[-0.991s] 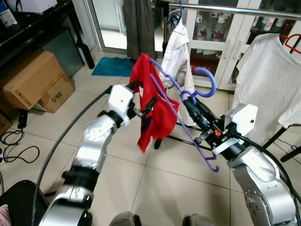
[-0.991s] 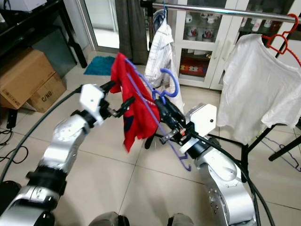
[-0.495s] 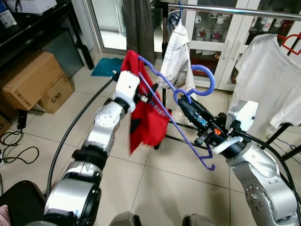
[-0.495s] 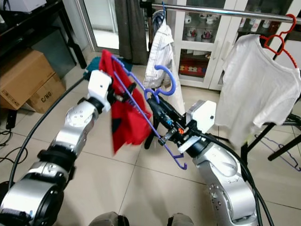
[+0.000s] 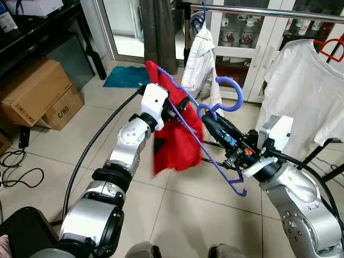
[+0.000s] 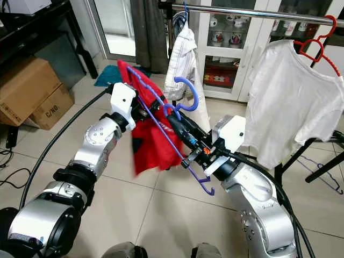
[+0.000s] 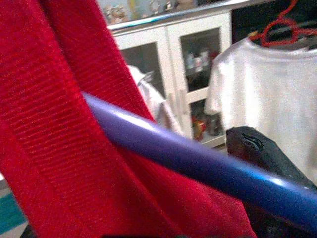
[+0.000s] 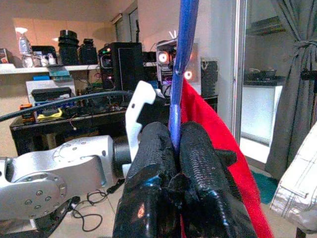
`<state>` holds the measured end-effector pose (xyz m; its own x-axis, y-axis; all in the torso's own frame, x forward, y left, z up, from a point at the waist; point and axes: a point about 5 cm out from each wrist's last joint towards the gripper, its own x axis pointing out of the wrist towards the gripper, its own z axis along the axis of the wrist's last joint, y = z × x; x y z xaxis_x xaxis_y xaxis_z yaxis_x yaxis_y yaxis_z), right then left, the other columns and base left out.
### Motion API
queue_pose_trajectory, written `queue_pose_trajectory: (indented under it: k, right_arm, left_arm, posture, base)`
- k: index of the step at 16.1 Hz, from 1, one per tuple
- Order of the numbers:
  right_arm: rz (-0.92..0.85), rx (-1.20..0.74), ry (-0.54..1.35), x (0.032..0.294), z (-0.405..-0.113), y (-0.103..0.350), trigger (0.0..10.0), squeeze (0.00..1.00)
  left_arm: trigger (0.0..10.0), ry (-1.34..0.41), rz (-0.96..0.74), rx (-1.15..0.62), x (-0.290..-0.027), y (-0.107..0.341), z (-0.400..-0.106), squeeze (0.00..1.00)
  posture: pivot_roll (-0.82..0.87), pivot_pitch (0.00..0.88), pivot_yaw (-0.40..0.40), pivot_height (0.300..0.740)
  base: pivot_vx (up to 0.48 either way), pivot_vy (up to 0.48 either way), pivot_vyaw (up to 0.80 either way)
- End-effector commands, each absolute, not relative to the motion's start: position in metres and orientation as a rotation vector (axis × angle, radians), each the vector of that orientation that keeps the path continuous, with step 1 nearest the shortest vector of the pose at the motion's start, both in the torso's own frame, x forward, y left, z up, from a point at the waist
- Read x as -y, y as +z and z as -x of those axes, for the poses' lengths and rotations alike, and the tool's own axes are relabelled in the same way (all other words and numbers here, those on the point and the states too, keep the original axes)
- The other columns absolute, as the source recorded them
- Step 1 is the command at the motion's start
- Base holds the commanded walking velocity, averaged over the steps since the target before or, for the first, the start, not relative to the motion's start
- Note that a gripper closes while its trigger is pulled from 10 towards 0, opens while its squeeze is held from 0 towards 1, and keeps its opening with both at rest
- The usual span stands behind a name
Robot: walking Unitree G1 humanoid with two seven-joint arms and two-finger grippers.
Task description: Hang hanger
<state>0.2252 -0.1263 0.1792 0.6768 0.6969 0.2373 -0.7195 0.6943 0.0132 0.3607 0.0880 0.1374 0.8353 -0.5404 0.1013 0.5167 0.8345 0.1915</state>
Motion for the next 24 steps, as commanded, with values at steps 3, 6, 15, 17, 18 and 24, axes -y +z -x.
queue_pose_trajectory:
  k: [3,6,15,17,18,24]
  right_arm:
    - [-0.117,0.246,0.812,0.126,-0.226,0.185,0.0,0.0]
    - [-0.136,0.236,0.784,0.131,-0.23,0.184,0.0,0.0]
    - [-0.185,0.153,0.802,0.133,-0.242,0.178,0.0,0.0]
    - [-0.202,0.148,0.795,0.133,-0.246,0.177,0.0,0.0]
    - [-0.214,0.144,0.796,0.133,-0.247,0.177,0.0,0.0]
    - [-0.191,0.078,0.782,0.134,-0.252,0.169,0.0,0.0]
  left_arm:
    - [0.0,-0.5,-0.207,0.132,-0.096,0.132,-0.362,0.0]
    - [5.5,-0.448,-0.197,0.096,-0.099,0.122,-0.358,0.0]
    - [10.0,-0.523,-0.189,0.092,-0.092,0.112,-0.325,1.0]
    - [10.0,-0.497,-0.208,0.074,-0.092,0.11,-0.322,1.0]
    - [10.0,-0.411,-0.21,0.057,-0.101,0.109,-0.325,1.0]
    - [10.0,-0.152,-0.078,-0.077,-0.132,0.1,-0.33,1.0]
  posture:
    - [-0.14,0.0,0.091,0.74]
    - [-0.14,0.0,0.087,0.74]
    - [-0.14,0.0,0.081,0.74]
    - [-0.14,0.0,0.086,0.74]
    - [-0.14,0.0,0.086,0.74]
    - [-0.14,0.0,0.086,0.74]
  base:
    - [0.0,0.0,0.0]
    - [0.0,0.0,0.0]
    - [0.0,0.0,0.0]
    - [0.0,0.0,0.0]
    - [0.0,0.0,0.0]
    - [0.0,0.0,0.0]
